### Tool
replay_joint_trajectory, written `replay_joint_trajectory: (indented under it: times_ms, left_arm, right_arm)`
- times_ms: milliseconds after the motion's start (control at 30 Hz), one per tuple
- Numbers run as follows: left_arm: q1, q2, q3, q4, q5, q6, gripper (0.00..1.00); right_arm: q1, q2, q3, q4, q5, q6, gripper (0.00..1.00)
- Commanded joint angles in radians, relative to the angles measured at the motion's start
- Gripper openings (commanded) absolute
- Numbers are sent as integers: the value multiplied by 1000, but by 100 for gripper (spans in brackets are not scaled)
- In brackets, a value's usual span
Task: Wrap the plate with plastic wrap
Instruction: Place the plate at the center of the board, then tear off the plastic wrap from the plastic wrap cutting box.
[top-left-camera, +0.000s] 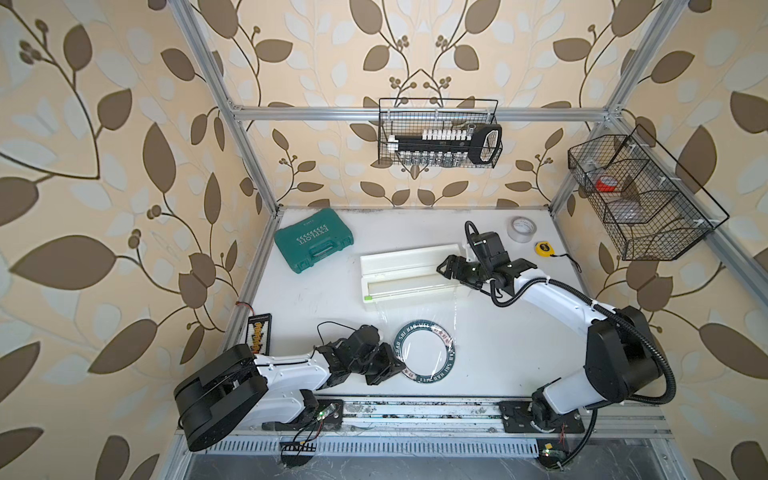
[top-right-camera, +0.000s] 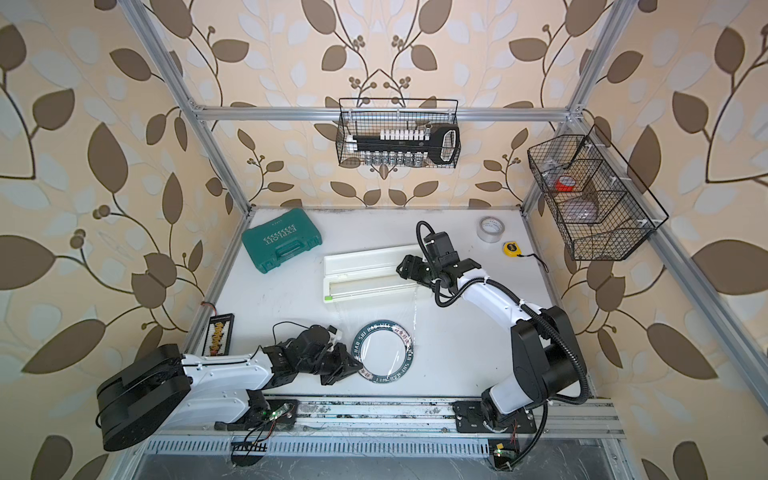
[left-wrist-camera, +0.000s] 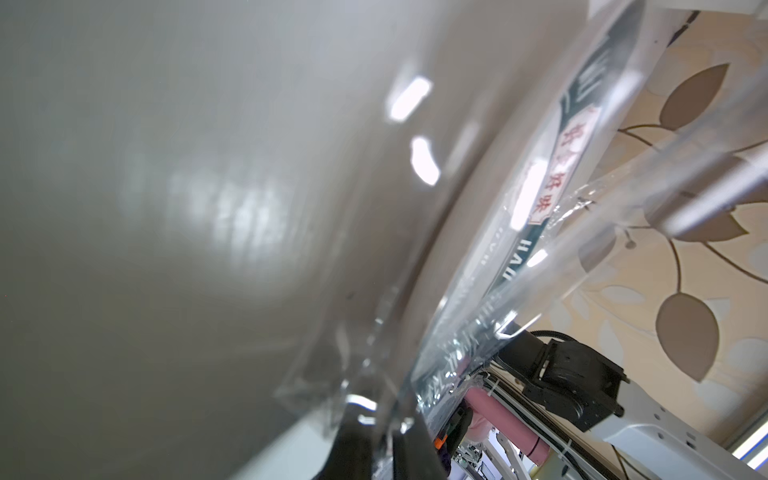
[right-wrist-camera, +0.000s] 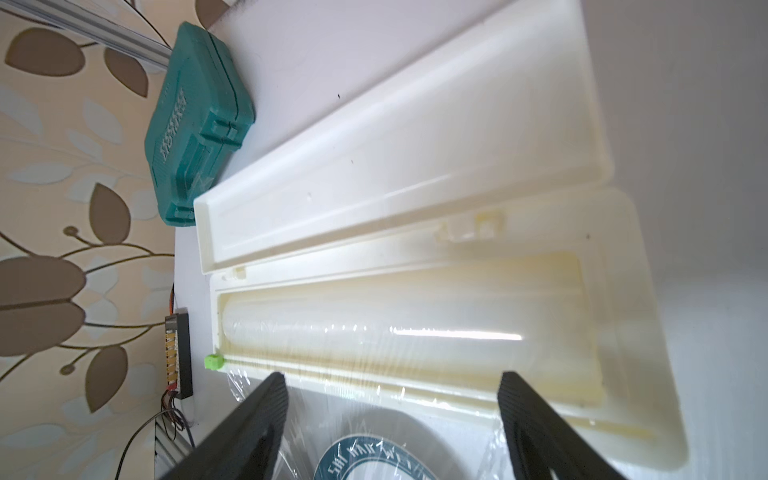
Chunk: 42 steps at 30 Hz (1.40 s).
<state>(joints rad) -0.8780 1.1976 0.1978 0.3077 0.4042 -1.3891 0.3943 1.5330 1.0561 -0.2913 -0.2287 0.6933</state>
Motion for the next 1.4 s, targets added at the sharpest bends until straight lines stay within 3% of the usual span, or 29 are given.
replay_joint_trajectory:
  times_ms: [0, 133, 233, 467, 500, 567, 633, 733, 867, 1033, 1167, 1233, 1367]
  left_arm:
    - [-13, 3, -16, -145, 2, -4, 12]
    - [-13, -12, -3, -189, -8, 12, 21]
    - [-13, -44, 13, -252, -10, 30, 35]
    - [3, -230, 132, -653, -102, 156, 60]
    - [14, -263, 163, -736, -131, 190, 68]
    - [56, -317, 234, -900, -191, 273, 77]
    - [131, -358, 315, -1027, -235, 380, 79]
    - [303, -381, 436, -1109, -248, 556, 83]
    - [557, -311, 542, -1047, -198, 735, 84]
    - [755, -120, 599, -838, -116, 823, 83]
    - [774, 78, 661, -696, 11, 847, 77]
    - [773, 150, 671, -626, 88, 844, 72]
    - [774, 191, 654, -549, 105, 840, 71]
  right_arm:
    - [-2, -13, 30, 10, 23, -24, 81]
    - [-2, -21, 47, 0, 44, -48, 81]
    - [-3, -28, 62, -15, 69, -71, 81]
    - [0, -36, 97, -32, 89, -111, 81]
    - [2, -32, 107, -37, 86, -120, 80]
    - [16, -27, 125, -41, 84, -143, 80]
    - [49, -17, 149, -55, 97, -178, 79]
    - [113, 6, 177, -34, 67, -240, 77]
    - [228, 77, 260, -34, 67, -364, 74]
    - [278, 180, 351, -7, -5, -527, 68]
    - [372, 227, 369, 5, -8, -809, 65]
    - [394, 258, 391, -32, -6, -897, 61]
    - [427, 299, 406, -51, -47, -1018, 51]
